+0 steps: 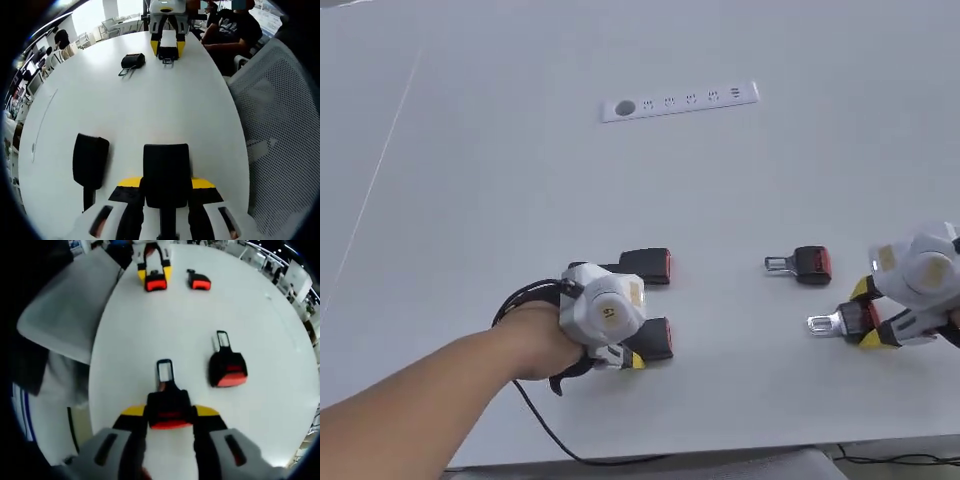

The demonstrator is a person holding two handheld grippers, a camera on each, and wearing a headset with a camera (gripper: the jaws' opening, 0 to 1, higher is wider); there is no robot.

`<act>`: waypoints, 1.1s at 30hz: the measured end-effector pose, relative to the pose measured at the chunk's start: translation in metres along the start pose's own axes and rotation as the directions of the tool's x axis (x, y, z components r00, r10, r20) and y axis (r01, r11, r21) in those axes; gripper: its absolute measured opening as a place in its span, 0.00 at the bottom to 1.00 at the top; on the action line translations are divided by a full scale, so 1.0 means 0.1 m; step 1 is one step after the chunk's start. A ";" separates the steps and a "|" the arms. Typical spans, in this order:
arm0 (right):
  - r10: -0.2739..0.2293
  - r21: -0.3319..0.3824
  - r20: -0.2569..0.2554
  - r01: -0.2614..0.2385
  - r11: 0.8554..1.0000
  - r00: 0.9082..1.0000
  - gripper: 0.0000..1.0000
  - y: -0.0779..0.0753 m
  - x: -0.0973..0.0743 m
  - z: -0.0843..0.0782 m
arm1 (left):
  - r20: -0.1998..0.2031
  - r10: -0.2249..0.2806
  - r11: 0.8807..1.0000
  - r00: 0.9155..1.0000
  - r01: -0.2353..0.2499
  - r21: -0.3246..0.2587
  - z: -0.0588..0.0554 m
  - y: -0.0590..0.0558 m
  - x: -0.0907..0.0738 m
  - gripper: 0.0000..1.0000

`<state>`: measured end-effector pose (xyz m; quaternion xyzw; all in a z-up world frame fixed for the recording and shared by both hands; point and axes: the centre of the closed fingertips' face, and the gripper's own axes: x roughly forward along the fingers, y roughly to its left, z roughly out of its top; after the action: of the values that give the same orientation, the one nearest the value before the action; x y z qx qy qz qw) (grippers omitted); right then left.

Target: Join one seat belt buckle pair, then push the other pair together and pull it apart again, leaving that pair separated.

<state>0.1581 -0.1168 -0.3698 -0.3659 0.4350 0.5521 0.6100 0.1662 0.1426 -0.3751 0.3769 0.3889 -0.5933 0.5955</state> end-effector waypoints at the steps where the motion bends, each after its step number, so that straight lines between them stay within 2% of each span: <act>1: 0.001 -0.005 -0.003 -0.001 1.000 1.000 0.36 0.00 0.00 0.00 | -0.002 -0.001 1.000 1.000 0.001 0.002 0.00 0.00 0.00 0.34; 11: -0.010 0.002 -0.012 0.010 1.000 1.000 0.36 0.02 0.02 0.07 | -0.004 -0.001 1.000 1.000 0.001 0.002 -0.01 0.01 0.00 0.34; 24: -0.019 0.001 0.059 0.019 1.000 0.998 0.36 0.07 0.17 0.45 | -0.005 0.002 1.000 1.000 -0.002 0.000 -0.01 0.01 0.00 0.34; 33: -0.024 0.008 0.098 0.024 1.000 0.995 0.36 0.05 0.28 0.60 | -0.009 0.001 1.000 1.000 -0.001 0.005 -0.02 0.01 0.00 0.34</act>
<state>0.1613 -0.0509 -0.3741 -0.3412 0.4019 0.5605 0.6387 0.1672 0.1446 -0.3756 0.3814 0.3900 -0.5923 0.5930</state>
